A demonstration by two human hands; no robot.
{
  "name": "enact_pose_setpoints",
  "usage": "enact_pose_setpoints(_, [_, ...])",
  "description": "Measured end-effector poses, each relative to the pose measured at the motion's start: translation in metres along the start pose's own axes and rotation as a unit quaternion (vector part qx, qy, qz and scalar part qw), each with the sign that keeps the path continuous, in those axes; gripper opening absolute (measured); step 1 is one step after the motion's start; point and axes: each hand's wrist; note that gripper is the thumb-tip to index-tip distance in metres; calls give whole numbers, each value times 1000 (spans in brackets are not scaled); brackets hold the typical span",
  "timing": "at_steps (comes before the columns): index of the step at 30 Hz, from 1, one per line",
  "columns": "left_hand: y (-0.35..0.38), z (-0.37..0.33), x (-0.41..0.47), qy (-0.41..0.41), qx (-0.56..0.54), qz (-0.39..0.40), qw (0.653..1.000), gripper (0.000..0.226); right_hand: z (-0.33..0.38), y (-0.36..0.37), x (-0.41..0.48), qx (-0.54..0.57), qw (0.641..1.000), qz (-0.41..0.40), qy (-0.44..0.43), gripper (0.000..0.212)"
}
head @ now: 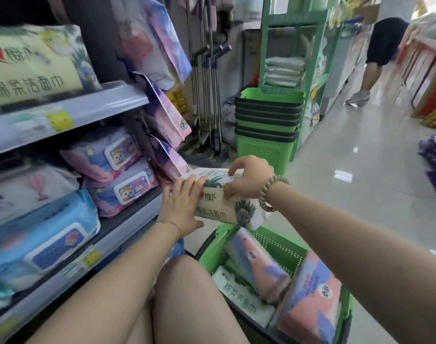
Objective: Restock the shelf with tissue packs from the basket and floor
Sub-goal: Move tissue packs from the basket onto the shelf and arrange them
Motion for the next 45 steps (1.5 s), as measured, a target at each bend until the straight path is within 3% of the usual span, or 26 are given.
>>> enact_pose_setpoints(6, [-30, 32, -6, -15, 13, -92, 996, 100, 32, -19, -1, 51, 997, 16, -57, 40])
enact_pose_setpoints(12, [-60, 60, -16, -11, 24, -154, 988, 111, 61, -37, -1, 84, 989, 14, -119, 41])
enact_pose_setpoints(16, [-77, 71, -20, -12, 9, -192, 981, 103, 77, -49, -4, 87, 984, 25, -153, 40])
enact_pose_setpoints(19, [-95, 78, -20, -16, 1, -226, 974, 90, 85, -58, -4, 65, 980, 16, -187, 36])
enact_pose_setpoints(22, [-118, 83, -21, 3, 23, -241, 970, 92, 98, -68, -5, 1, 968, -21, -249, 25])
enact_pose_setpoints(25, [-135, 88, -21, 17, 55, -250, 967, 95, 111, -74, -6, -88, 940, -61, -324, 20])
enact_pose_setpoints(28, [-151, 95, -21, 14, 72, -259, 963, 102, 120, -73, -8, -109, 906, -112, -394, 19])
enact_pose_setpoints(32, [-175, 104, -30, -15, 68, -289, 955, 106, 129, -66, -14, -161, 847, -175, -475, 43])
enact_pose_setpoints(37, [-207, 120, -40, -33, 75, -326, 942, 92, 140, -60, -18, -187, 811, -209, -514, 84])
enact_pose_setpoints(45, [-235, 154, -63, -61, 129, -343, 928, 85, 181, -40, -11, -150, 778, -284, -540, 82])
Point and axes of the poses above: each hand's wrist, its own x-axis towards the middle knuckle, its own y-axis out of the palm, z = x × y, and after that the axes turned 9 degrees about x, right-handed
